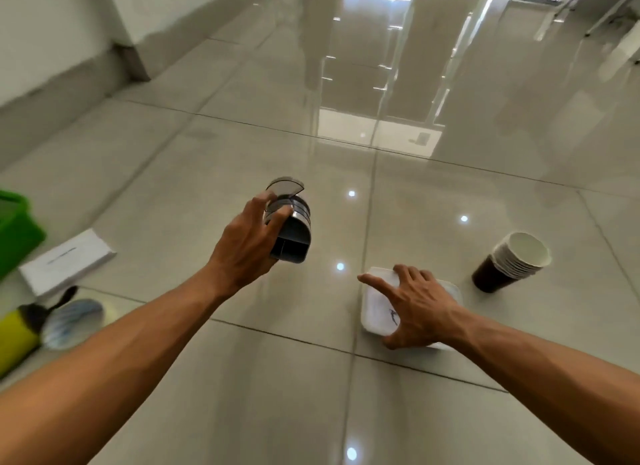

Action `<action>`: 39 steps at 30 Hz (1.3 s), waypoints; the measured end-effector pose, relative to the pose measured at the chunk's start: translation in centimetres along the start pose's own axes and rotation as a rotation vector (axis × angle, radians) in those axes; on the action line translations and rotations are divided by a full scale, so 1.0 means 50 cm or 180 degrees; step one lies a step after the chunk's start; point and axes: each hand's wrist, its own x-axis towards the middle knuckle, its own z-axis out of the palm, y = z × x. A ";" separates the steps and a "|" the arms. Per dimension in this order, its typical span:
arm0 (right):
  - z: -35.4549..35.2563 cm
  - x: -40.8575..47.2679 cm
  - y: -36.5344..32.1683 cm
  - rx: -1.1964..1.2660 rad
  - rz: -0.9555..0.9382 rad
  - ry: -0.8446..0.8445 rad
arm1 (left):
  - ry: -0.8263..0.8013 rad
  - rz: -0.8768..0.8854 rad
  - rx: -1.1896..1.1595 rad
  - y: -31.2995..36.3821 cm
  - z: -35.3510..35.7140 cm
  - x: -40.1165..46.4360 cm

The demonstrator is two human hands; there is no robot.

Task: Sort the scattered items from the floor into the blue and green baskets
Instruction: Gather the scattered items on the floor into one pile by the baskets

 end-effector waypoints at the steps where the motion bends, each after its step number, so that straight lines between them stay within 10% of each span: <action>1: -0.012 0.025 -0.028 -0.0056 -0.0117 0.0059 | -0.0016 -0.0294 0.0056 -0.034 -0.015 -0.023; 24: -0.119 0.251 -0.547 -0.0359 -0.1971 0.0744 | -0.0372 -0.2974 -0.0732 -0.339 -0.103 -0.280; 39: -0.101 0.254 -0.492 -0.0382 -0.1839 0.0910 | -0.0526 -0.2708 0.0304 -0.341 -0.107 -0.261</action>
